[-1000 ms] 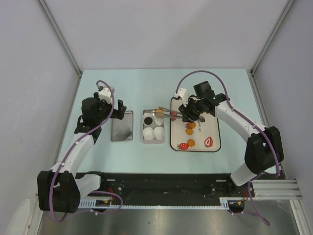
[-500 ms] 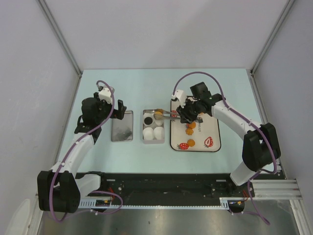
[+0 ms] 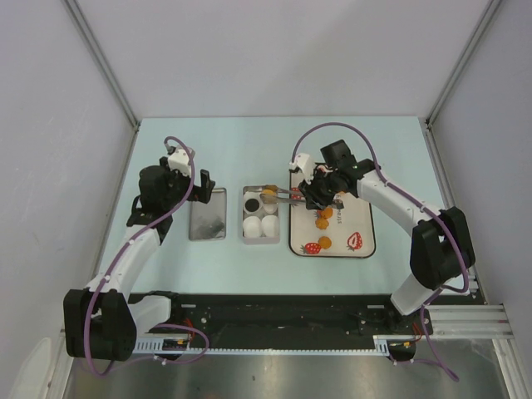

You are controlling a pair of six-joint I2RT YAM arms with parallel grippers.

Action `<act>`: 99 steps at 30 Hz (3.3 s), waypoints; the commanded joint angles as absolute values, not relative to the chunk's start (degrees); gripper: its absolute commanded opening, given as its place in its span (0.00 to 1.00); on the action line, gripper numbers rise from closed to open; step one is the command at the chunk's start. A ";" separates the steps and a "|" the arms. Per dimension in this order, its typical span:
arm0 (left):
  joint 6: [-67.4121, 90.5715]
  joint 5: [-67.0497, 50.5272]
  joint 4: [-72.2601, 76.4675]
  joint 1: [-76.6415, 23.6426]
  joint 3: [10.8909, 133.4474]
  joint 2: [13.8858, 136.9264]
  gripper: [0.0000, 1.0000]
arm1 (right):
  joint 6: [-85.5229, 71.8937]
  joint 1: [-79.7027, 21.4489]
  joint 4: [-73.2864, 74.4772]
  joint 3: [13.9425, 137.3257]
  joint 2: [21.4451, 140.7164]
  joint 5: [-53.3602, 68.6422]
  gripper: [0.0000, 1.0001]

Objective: Pack the cookies

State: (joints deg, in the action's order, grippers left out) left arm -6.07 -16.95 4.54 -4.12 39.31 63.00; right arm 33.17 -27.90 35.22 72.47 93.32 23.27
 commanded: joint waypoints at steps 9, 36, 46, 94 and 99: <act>-6.86 -18.54 5.45 -4.39 40.61 62.75 1.00 | 34.19 -28.39 34.98 74.97 92.02 21.45 0.28; -6.86 -18.81 5.27 -4.39 40.43 62.40 0.99 | 34.72 -28.39 36.91 74.97 90.26 20.65 0.38; -6.77 -18.81 5.27 -4.31 40.60 62.58 1.00 | 34.63 -28.39 36.83 74.97 90.18 20.30 0.45; -6.94 -19.07 4.92 -4.39 40.52 62.40 1.00 | 40.07 -10.47 53.15 65.49 66.63 28.12 0.45; -6.68 -19.07 4.31 -4.31 41.22 63.01 1.00 | 46.92 -7.30 61.60 62.50 62.41 29.18 0.46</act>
